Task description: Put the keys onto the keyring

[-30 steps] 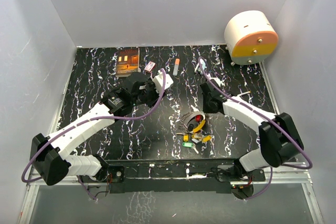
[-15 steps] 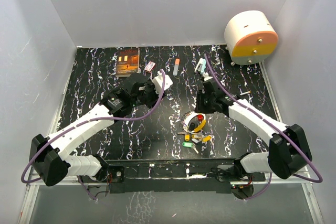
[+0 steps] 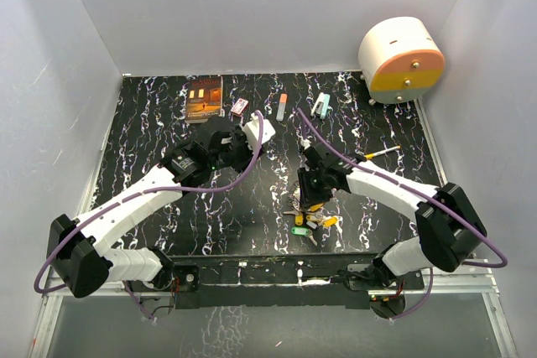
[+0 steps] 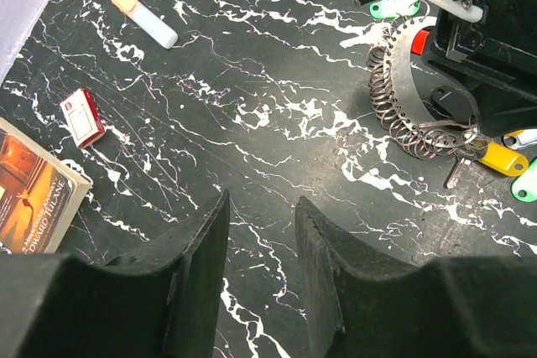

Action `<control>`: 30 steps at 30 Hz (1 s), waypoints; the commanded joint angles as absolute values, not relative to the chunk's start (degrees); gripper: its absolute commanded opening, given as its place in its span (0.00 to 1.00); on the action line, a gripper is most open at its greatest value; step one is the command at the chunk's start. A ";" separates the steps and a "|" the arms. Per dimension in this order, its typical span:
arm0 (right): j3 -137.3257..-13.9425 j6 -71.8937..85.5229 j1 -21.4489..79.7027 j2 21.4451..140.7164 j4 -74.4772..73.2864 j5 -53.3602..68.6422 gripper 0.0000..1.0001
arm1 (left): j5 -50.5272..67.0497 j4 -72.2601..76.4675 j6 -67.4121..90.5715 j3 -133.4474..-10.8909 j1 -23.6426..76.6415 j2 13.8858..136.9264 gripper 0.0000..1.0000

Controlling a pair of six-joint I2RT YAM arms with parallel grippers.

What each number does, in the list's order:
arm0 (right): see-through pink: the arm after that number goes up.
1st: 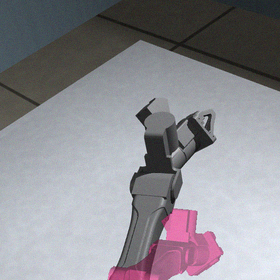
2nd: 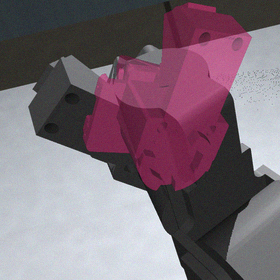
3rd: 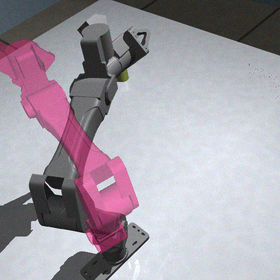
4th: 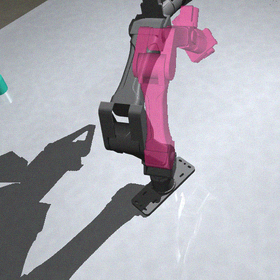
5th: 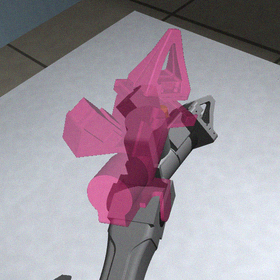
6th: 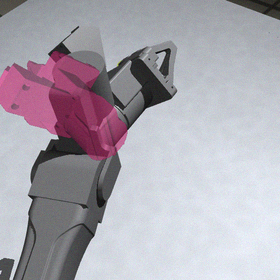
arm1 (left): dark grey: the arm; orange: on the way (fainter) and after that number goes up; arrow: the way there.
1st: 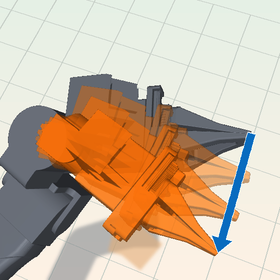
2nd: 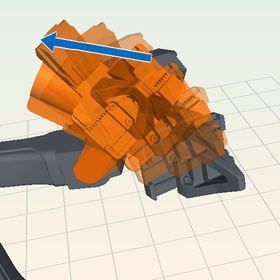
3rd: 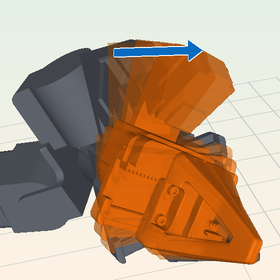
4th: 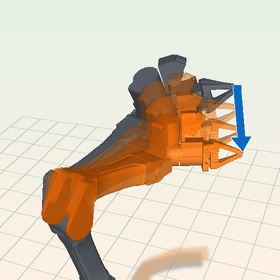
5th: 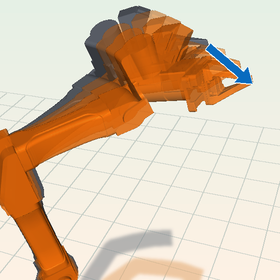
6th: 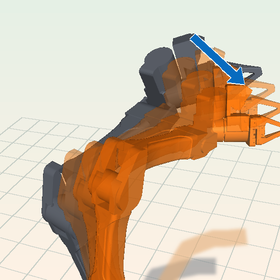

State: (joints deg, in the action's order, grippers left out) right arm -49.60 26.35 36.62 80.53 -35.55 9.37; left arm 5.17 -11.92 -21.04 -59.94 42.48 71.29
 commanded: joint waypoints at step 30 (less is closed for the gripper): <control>-53.79 34.27 40.61 88.20 -34.14 2.33 0.31 | 5.71 -10.78 -22.02 -58.53 42.06 67.52 0.37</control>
